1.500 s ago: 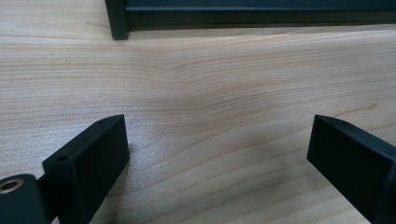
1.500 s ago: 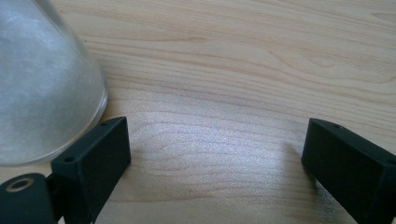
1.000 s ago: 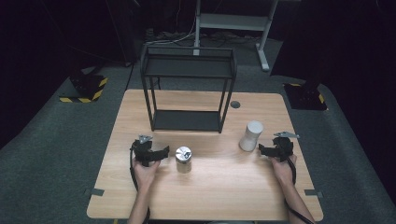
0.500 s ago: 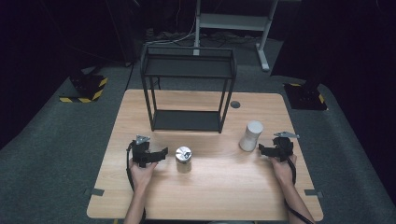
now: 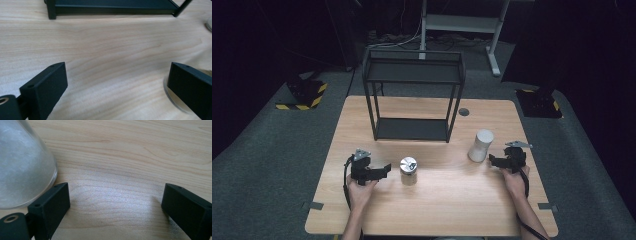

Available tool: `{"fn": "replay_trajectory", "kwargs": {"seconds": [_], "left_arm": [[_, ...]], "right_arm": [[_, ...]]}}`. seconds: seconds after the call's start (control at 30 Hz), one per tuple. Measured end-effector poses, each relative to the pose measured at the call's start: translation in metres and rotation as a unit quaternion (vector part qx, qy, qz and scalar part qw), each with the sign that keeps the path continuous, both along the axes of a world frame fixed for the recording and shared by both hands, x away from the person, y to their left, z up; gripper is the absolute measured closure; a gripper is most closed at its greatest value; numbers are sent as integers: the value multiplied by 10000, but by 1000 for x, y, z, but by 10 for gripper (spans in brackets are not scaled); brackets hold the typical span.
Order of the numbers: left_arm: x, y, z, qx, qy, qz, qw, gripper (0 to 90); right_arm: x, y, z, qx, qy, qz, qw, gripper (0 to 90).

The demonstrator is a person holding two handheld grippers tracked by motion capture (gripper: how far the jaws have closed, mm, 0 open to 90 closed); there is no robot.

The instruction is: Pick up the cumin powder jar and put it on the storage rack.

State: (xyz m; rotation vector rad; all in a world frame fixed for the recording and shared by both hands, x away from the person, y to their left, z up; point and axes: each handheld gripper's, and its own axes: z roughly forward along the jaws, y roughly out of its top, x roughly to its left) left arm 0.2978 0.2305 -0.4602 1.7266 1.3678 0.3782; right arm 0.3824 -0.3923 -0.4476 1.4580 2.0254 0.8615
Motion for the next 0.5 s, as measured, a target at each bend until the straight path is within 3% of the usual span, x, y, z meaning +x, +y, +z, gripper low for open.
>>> {"fn": "replay_trajectory", "kwargs": {"seconds": [0.23, 0.5], "left_arm": [[-15, 1, 1, 17, -80, -105, 9999, 25], [-29, 0, 0, 23, -166, -447, 9989, 20]], "right_arm": [[0, 0, 0, 0, 0, 0, 10000, 78], [0, 0, 0, 0, 0, -1, 10000, 78]]}}
